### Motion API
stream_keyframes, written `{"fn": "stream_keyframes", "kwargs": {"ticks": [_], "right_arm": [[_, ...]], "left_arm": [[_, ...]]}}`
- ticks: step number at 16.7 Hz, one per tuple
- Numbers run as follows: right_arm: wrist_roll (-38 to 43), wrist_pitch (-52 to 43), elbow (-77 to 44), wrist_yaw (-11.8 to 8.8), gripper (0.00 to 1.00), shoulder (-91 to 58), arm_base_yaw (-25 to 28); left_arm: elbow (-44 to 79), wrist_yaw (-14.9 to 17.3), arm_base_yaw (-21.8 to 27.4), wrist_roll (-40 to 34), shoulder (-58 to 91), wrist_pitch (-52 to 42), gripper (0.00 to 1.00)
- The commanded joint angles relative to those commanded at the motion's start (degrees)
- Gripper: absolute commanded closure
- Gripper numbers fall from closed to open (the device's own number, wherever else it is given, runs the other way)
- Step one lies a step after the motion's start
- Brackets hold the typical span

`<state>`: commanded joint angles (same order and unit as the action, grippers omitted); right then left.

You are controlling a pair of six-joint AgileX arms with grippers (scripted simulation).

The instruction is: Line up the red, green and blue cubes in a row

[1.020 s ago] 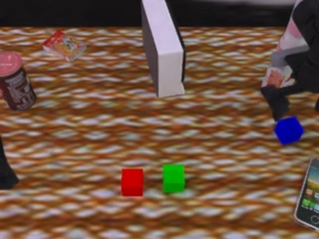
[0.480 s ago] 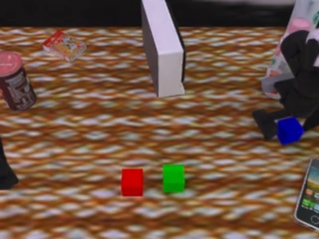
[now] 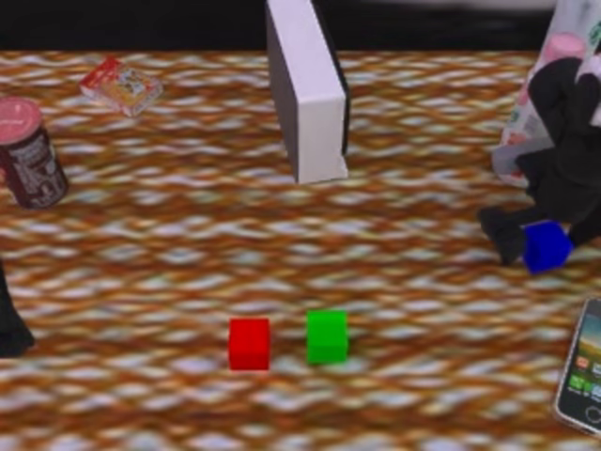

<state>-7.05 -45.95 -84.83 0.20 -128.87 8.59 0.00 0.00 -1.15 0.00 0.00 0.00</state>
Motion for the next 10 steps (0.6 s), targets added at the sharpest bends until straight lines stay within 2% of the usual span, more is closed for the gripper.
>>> {"fn": "stream_keyframes", "kwargs": {"ticks": [8, 10], "right_arm": [[0.00, 0.00, 0.00, 0.00, 0.98, 0.00, 0.00], [0.00, 0.00, 0.00, 0.00, 1.00, 0.00, 0.00]], "left_arm": [[0.00, 0.00, 0.00, 0.00, 0.00, 0.00, 0.00], [0.00, 0.00, 0.00, 0.00, 0.00, 0.00, 0.00]]}}
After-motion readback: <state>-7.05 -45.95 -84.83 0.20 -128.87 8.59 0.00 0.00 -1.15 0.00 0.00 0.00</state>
